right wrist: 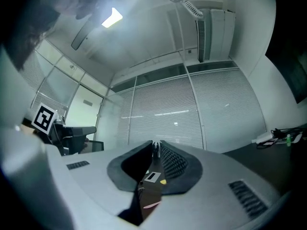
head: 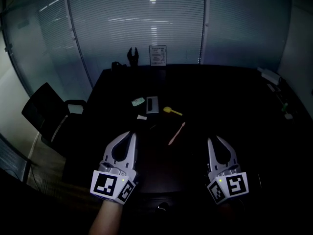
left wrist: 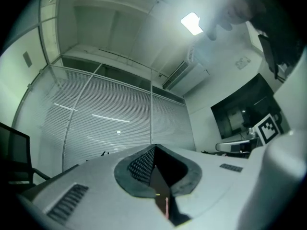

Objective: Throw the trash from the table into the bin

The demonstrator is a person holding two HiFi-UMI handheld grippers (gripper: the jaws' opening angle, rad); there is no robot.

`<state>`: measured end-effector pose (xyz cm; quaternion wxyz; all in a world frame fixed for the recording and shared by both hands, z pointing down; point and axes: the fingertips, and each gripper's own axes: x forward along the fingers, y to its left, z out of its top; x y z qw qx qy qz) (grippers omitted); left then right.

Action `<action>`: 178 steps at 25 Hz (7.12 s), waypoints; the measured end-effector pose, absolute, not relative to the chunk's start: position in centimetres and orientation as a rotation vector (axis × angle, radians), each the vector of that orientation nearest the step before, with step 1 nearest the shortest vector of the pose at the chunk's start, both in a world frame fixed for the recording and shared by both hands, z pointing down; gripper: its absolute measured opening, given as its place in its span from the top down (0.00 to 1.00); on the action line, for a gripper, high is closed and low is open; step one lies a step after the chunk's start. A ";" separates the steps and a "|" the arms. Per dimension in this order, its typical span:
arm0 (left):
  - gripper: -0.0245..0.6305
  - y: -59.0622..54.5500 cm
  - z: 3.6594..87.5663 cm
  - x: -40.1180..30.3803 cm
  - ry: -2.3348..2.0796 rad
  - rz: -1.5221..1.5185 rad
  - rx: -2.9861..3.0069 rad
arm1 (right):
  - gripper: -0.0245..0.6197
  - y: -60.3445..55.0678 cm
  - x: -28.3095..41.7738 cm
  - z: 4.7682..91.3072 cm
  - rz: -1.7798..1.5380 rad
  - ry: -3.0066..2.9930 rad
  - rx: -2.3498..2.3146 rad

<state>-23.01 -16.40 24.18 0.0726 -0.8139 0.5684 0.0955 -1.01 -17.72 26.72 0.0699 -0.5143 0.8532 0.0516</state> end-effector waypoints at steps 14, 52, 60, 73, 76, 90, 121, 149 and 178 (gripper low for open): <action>0.96 -24.0 25.0 -24.1 1.710 0.281 -2.463 | 0.88 -26.0 -1.8 28.8 0.129 2.564 -1.600; 0.96 -31.9 29.7 -26.5 1.784 0.191 -2.543 | 0.73 -25.4 -2.7 56.8 0.330 4.240 -0.202; 0.96 -31.9 30.4 -27.1 1.808 0.171 -2.544 | 0.73 -25.9 -2.1 58.9 0.314 4.388 0.133; 0.96 -31.6 30.1 -27.4 1.816 0.154 -2.529 | 0.73 -26.2 -2.0 59.7 -0.100 4.322 0.139; 0.96 -31.4 30.0 -27.6 1.818 0.148 -2.523 | 0.73 -26.1 -1.8 59.7 -0.148 4.315 0.061; 0.96 -31.2 30.1 -28.0 1.835 0.175 -2.516 | 0.80 -26.7 -2.1 59.3 -0.137 4.373 -0.317; 0.96 -32.0 28.7 -24.1 1.716 0.235 -2.570 | 0.80 -31.2 -1.5 30.3 0.389 2.764 -1.844; 0.96 -30.5 28.1 -4.7 1.177 0.302 -2.869 | 0.80 -16.1 22.1 23.9 0.517 1.788 -2.635; 0.96 -6.0 27.8 20.2 1.154 0.260 -2.797 | 0.80 5.1 46.8 32.0 0.344 1.946 -2.624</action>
